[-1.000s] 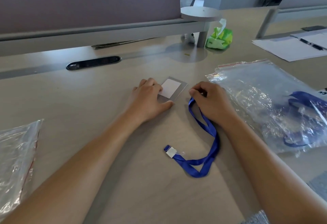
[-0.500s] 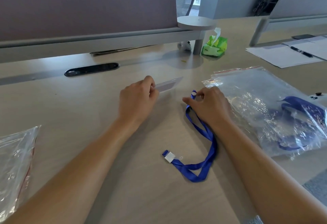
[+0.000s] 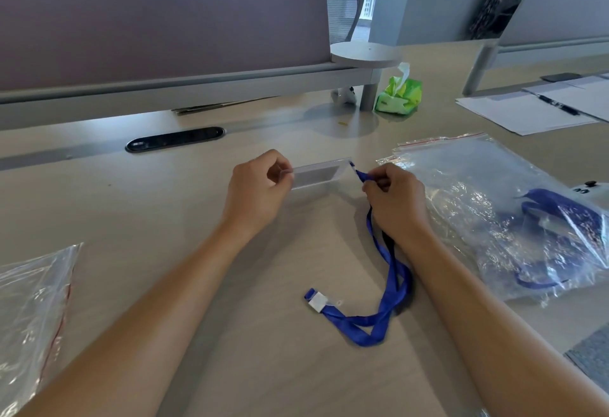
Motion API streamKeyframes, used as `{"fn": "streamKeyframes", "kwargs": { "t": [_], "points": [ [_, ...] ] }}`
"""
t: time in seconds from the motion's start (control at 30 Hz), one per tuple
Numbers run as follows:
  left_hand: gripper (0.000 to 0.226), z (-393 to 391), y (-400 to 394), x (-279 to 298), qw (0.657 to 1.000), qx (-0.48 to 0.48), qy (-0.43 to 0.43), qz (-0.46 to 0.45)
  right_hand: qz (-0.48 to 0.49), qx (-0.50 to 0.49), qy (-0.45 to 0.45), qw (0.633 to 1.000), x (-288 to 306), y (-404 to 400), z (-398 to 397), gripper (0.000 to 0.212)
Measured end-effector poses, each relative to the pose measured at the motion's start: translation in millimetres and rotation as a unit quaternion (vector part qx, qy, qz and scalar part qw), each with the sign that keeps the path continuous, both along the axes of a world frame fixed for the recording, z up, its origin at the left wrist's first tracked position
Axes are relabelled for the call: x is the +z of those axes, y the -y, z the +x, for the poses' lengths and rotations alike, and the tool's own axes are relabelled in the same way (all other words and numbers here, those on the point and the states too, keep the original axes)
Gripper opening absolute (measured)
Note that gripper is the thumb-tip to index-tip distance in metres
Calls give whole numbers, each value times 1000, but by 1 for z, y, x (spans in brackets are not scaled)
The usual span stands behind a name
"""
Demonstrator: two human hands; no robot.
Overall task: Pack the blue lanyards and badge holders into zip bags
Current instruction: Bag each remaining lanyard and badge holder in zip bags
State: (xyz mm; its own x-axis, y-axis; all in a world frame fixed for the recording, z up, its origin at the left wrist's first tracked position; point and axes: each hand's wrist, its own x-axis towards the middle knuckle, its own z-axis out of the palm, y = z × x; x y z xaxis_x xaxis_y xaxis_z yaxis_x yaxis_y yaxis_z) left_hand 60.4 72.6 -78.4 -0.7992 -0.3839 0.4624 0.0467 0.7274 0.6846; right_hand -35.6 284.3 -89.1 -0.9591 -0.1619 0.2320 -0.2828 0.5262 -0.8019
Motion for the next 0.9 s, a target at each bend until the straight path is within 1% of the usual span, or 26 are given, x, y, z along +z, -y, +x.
{"fn": "streamKeyframes", "kwargs": {
  "t": [0.1, 0.2, 0.27, 0.33, 0.43, 0.57, 0.63, 0.7, 0.77, 0.83, 0.9],
  "points": [
    [6, 2, 1, 9, 998, -24, 9, 62, -78, -3, 19, 997, -1, 0, -3, 21],
    [5, 5, 4, 17, 991, -67, 38, 111, -140, 14, 36, 989, 1, 0, -3, 32],
    [6, 7, 5, 22, 986, -94, 56, 122, -171, 30, 34, 984, 5, -1, -2, 33],
    [7, 9, 3, 25, 984, -109, 68, 120, -217, 51, 53, 973, 9, -2, 0, 32],
    [7, 10, -3, 30, 983, -124, 70, 117, -289, 100, 114, 945, 15, -3, 4, 34],
    [6, 11, -6, 39, 982, -135, 58, 122, -376, 148, 211, 890, 28, -5, 5, 32],
    [5, 13, -7, 44, 982, -138, 57, 117, -376, 171, 236, 879, 39, -6, 5, 32],
    [5, 15, -8, 47, 983, -138, 58, 109, -360, 191, 232, 883, 49, -4, 7, 33],
    [5, 16, -10, 50, 984, -131, 61, 102, -305, 202, 199, 909, 60, 0, 12, 34],
    [5, 18, -11, 54, 985, -121, 61, 105, -209, 203, 136, 947, 71, 5, 18, 37],
    [4, 20, -10, 58, 987, -103, 54, 108, -136, 208, 87, 965, 82, 10, 26, 38]
  ]
}}
